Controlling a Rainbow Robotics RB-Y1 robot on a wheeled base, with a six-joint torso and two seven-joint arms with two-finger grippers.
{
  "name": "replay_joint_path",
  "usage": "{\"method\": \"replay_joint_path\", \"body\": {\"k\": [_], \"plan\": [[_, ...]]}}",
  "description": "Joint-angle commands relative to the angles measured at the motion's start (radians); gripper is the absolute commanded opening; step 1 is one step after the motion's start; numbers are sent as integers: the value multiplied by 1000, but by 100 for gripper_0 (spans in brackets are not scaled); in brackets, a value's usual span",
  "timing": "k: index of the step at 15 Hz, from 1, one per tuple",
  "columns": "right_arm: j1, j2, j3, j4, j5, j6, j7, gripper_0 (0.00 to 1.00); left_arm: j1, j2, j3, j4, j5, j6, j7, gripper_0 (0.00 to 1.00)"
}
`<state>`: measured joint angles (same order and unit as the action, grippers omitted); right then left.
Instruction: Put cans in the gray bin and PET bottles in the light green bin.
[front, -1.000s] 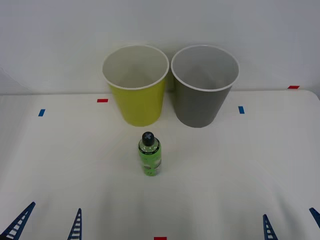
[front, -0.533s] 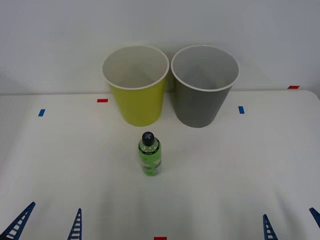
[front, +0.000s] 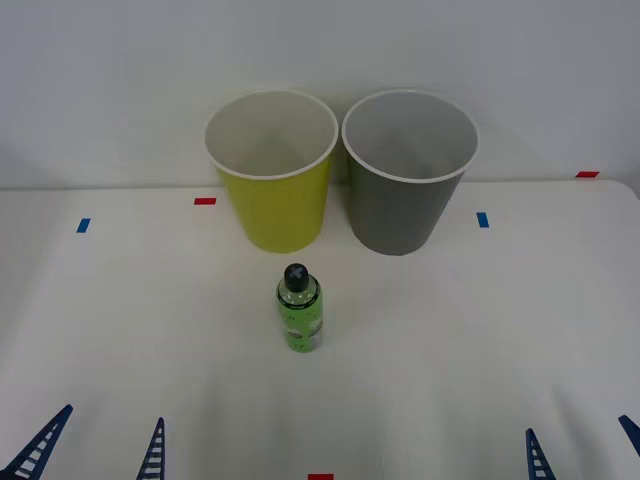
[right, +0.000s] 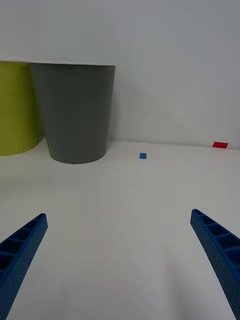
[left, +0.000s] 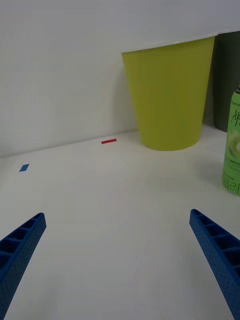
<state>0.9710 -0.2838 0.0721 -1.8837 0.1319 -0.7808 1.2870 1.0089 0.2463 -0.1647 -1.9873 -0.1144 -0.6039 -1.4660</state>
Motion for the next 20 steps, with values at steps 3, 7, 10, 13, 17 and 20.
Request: {"method": "replay_joint_path", "body": {"k": [3, 7, 10, 13, 17, 20], "plan": [[0, 0, 0, 0, 0, 0, 0, 100, -85, 100, -27, 68, 71, -70, 1, 100], [0, 0, 0, 0, 0, 0, 0, 100, -300, 320, -170, 200, 214, -113, -17, 100], [0, 0, 0, 0, 0, 0, 0, 100, -424, 436, -315, 200, 320, -76, -89, 100], [0, 0, 0, 0, 0, 0, 0, 100, -515, 464, -383, 200, 410, -31, -122, 100], [0, 0, 0, 0, 0, 0, 0, 100, -610, 464, -441, 199, 417, 27, -140, 100], [0, 0, 0, 0, 0, 0, 0, 100, -670, 461, -493, 200, 423, 67, -151, 100]]}}
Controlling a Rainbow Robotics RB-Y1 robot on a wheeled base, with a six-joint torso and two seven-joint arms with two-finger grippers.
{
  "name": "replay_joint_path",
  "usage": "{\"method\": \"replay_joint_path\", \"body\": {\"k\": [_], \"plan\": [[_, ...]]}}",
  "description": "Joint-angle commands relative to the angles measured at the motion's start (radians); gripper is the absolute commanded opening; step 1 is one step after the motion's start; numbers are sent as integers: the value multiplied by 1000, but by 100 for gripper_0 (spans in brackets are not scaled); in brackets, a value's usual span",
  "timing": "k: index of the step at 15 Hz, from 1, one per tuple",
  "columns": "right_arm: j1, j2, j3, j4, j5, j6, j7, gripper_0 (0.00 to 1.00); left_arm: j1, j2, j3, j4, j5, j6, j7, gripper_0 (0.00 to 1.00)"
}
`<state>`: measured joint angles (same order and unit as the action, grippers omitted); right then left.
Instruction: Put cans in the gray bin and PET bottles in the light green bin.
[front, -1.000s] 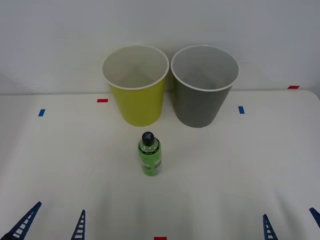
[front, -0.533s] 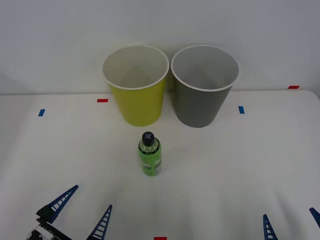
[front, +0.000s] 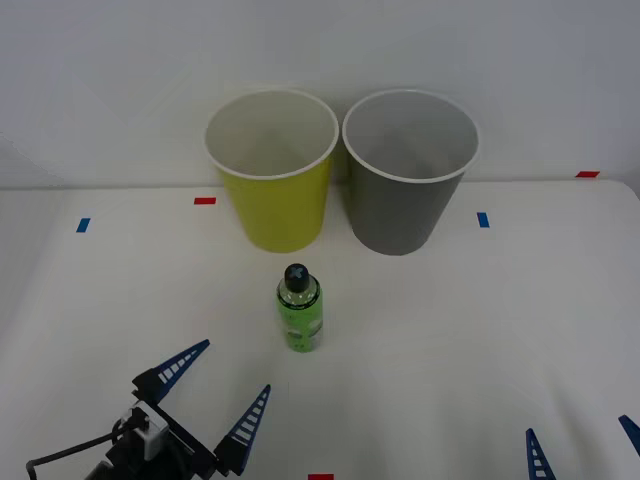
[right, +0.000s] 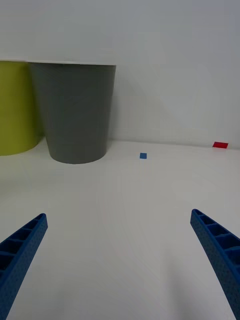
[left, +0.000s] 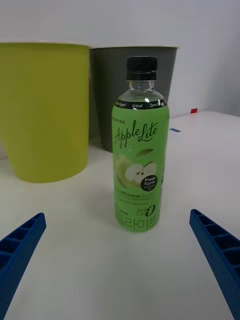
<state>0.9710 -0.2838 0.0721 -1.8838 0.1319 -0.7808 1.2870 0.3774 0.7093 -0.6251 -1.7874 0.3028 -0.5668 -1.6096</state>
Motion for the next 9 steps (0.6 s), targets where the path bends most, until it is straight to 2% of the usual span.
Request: {"method": "replay_joint_path", "body": {"k": [1, 4, 9], "plan": [[0, 0, 0, 0, 0, 0, 0, 100, -60, -4, -39, 0, 6, 54, -7, 100], [0, 0, 0, 0, 0, 0, 0, 100, -115, -14, -44, 0, 16, 101, -1, 100], [0, 0, 0, 0, 0, 0, 0, 100, -184, -99, -44, 0, 29, 188, 0, 100]]}}
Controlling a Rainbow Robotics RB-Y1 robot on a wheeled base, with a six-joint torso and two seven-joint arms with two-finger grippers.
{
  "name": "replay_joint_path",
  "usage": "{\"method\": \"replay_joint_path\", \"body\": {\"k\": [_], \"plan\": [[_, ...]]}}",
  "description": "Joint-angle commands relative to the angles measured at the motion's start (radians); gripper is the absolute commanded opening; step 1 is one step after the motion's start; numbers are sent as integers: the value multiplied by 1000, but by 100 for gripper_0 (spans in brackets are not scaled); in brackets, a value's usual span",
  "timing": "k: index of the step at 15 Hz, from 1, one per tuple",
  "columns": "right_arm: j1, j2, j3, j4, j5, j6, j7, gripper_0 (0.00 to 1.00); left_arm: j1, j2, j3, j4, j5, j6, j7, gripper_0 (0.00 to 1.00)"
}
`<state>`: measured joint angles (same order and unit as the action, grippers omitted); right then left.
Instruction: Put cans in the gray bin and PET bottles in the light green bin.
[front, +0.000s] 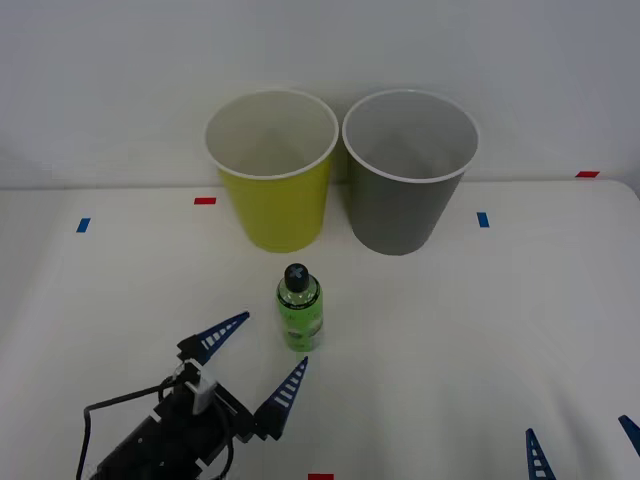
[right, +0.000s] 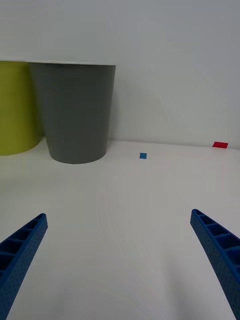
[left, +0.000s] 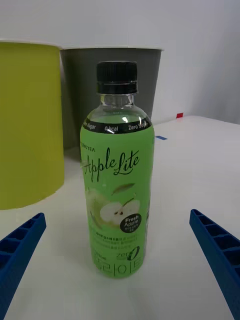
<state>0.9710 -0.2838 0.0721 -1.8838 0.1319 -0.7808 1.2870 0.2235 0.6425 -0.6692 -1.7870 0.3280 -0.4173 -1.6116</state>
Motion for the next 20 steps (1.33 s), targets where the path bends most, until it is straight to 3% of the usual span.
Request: {"method": "replay_joint_path", "body": {"k": [1, 8, 14, 15, 16, 17, 18, 20], "plan": [[0, 0, 0, 0, 0, 0, 0, 100, -47, -38, 0, 0, 6, 61, 4, 100], [0, 0, 0, 0, 0, 0, 0, 100, -142, -101, 0, 0, 45, 195, 10, 100], [0, 0, 0, 0, 0, 0, 0, 100, -155, -139, 0, 1, 51, 235, 4, 98], [0, 0, 0, 0, 0, 0, 0, 100, -155, -138, 0, 0, 51, 233, -1, 49], [0, 0, 0, 0, 0, 0, 0, 100, -158, -135, 2, 1, 51, 233, -2, 28], [0, 0, 0, 0, 0, 0, 0, 100, -158, -135, 7, 0, 45, 235, -5, 14], [0, 0, 0, 0, 0, 0, 0, 100, -159, -133, 11, 0, 42, 239, -10, 7], [0, 0, 0, 0, 0, 0, 0, 100, -159, -133, 16, 1, 39, 239, -16, 4]]}}
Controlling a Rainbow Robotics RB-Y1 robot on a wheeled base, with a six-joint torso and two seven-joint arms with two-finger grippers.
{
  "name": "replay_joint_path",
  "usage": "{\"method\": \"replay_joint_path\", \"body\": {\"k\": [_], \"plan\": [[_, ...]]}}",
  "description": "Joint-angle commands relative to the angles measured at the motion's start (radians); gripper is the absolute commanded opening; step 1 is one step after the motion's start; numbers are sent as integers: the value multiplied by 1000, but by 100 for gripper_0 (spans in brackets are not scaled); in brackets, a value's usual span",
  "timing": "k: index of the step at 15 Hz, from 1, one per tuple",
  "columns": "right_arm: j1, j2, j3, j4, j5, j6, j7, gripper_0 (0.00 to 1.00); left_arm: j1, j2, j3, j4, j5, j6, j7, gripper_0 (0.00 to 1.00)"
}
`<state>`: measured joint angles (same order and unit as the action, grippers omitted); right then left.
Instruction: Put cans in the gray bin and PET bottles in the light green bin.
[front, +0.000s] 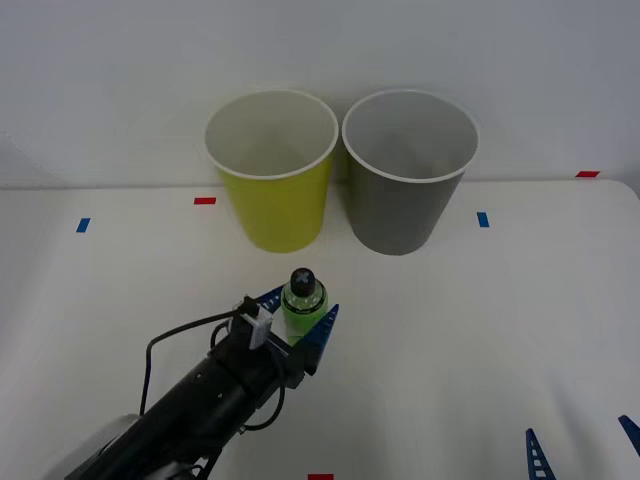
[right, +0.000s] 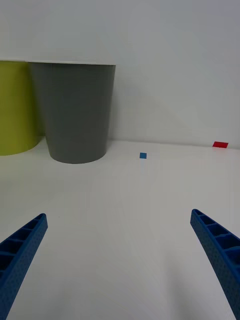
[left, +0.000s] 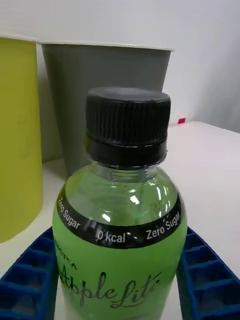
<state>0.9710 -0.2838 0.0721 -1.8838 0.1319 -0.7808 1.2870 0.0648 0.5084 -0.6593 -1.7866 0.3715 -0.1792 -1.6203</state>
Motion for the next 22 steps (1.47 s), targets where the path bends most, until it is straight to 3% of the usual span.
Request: {"method": "replay_joint_path", "body": {"k": [1, 6, 12, 16, 19, 22], "plan": [[0, 0, 0, 0, 0, 0, 0, 100, 0, 1, 6, -1, -3, 1, -10, 3], [0, 0, 0, 0, 0, 0, 0, 100, 0, 2, 27, -11, -5, 47, -15, 0], [0, 0, 0, 0, 0, 0, 0, 100, 9, 65, 149, -323, 10, 480, 2, 0], [0, 0, 0, 0, 0, 0, 0, 100, 7, 93, 285, -516, 44, 790, 20, 1], [0, 0, 0, 0, 0, 0, 0, 100, -8, 65, 432, -596, 187, 969, 20, 1], [0, 0, 0, 0, 0, 0, 0, 100, -77, 30, 575, -636, 271, 1152, 11, 0]]}}
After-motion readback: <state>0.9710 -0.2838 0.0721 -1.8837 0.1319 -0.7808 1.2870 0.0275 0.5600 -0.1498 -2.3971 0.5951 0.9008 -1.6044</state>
